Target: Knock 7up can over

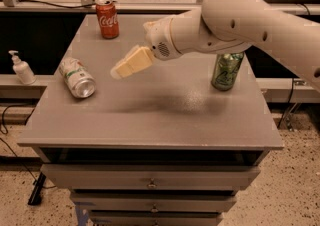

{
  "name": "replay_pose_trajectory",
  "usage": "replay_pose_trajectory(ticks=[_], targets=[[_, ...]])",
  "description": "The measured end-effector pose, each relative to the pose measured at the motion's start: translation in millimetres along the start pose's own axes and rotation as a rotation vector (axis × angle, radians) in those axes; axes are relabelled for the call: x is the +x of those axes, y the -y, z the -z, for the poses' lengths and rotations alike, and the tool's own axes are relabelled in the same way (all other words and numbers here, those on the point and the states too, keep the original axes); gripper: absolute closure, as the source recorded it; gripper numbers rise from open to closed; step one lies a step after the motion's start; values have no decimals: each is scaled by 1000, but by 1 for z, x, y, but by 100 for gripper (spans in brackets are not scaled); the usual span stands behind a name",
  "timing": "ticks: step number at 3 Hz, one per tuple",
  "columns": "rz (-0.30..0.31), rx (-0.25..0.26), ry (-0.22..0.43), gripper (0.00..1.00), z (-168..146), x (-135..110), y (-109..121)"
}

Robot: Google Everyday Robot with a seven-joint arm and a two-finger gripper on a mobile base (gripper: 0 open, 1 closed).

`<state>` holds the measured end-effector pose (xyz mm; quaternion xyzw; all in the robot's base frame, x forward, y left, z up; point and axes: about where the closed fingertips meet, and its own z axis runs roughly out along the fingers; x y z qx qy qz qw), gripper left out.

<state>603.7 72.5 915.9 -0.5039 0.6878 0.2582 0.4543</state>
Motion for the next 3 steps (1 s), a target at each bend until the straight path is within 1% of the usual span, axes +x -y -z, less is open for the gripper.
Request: replay_pose_trajectory(ticks=[1,2,3], targets=[[74,16,-26,0,55,12,3],[142,16,-60,0,93,20,2],[206,19,-94,0,133,24,3]])
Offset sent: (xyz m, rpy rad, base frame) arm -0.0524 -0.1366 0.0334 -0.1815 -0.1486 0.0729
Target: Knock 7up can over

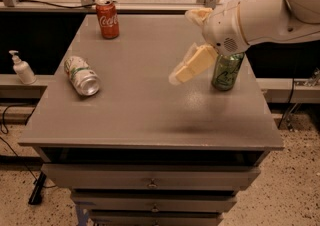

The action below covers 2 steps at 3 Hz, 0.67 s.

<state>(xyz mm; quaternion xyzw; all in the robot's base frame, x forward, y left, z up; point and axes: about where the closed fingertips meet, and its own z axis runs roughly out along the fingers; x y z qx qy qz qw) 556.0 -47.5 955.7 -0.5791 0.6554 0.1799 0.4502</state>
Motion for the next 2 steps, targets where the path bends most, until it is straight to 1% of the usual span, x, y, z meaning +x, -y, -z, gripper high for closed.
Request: replay_pose_trajectory(ticks=[1,2], targets=[[59,33,-51,0,46,10,10],[83,109,-100,0,104,25,25]])
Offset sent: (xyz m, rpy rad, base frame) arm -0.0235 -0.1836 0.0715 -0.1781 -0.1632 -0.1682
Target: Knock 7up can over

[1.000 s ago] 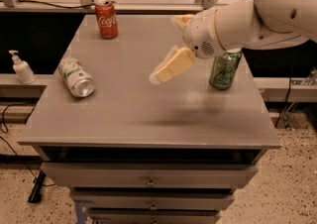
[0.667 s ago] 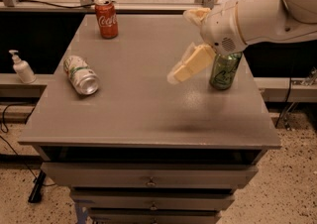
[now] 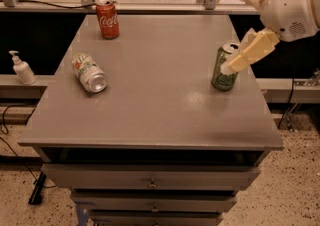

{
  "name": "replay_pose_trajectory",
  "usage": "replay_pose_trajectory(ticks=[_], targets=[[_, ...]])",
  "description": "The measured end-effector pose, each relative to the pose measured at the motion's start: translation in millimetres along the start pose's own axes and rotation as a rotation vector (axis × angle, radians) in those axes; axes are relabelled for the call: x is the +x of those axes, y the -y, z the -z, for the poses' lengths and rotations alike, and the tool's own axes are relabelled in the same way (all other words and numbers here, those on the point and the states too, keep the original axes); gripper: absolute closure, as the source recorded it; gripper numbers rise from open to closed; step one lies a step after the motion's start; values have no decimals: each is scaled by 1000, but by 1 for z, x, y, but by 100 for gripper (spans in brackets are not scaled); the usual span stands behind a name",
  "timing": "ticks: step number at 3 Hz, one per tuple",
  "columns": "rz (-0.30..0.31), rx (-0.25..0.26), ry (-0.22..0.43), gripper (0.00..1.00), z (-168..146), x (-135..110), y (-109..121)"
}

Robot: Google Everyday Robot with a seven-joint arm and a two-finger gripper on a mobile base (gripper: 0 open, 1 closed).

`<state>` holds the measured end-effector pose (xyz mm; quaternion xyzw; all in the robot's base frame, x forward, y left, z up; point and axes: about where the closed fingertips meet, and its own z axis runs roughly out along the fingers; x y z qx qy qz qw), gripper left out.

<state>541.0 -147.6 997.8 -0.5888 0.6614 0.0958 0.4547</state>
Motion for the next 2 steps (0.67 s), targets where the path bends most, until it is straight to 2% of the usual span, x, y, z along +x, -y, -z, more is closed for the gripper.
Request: replay_pose_trajectory(ticks=[1,2], targets=[[-1,91,-63,0,62,24,15],[-3,103,-68,0,68,26,17]])
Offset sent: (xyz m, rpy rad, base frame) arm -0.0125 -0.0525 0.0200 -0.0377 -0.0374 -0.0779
